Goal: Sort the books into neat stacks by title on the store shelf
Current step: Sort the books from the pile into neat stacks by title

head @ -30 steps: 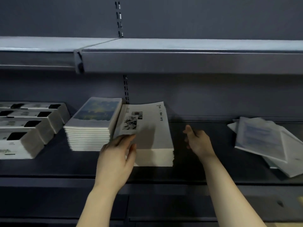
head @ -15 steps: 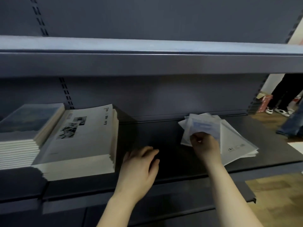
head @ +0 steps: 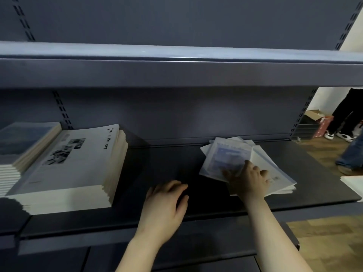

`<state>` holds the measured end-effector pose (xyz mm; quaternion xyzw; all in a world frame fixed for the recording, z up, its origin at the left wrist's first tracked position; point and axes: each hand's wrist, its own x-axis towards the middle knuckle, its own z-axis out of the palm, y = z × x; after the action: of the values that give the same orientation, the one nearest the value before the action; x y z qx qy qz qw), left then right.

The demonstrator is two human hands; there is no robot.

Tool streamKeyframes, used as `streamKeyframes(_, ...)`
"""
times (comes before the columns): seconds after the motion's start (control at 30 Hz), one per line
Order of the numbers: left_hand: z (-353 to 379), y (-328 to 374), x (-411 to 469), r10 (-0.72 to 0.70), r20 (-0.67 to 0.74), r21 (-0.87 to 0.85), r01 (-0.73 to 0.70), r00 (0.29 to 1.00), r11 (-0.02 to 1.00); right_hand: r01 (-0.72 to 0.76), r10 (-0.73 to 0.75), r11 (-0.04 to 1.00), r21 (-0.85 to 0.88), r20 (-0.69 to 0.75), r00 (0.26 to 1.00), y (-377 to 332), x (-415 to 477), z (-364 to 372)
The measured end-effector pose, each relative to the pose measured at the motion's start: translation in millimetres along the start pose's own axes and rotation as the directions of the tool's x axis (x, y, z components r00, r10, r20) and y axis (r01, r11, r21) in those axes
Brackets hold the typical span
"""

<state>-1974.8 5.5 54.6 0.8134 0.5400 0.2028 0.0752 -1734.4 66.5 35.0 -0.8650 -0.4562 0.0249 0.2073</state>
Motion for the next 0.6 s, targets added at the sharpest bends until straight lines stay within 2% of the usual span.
streamKeyframes(0.37,7,0,1,-0.048,-0.012,-0.006,0.048,0.999,0.999,0.062,-0.064,0.985,0.159,0.009,0.998,-4,21,-3)
streamKeyframes(0.5,8,0,2,-0.049,-0.016,-0.014,0.049,0.999,0.999,0.053,-0.067,0.984,0.170,0.075,0.995,-1,32,-7)
streamKeyframes(0.6,9,0,4,-0.055,-0.015,-0.025,0.055,0.998,0.998,-0.051,0.015,0.922,0.383,0.095,0.995,6,39,-7)
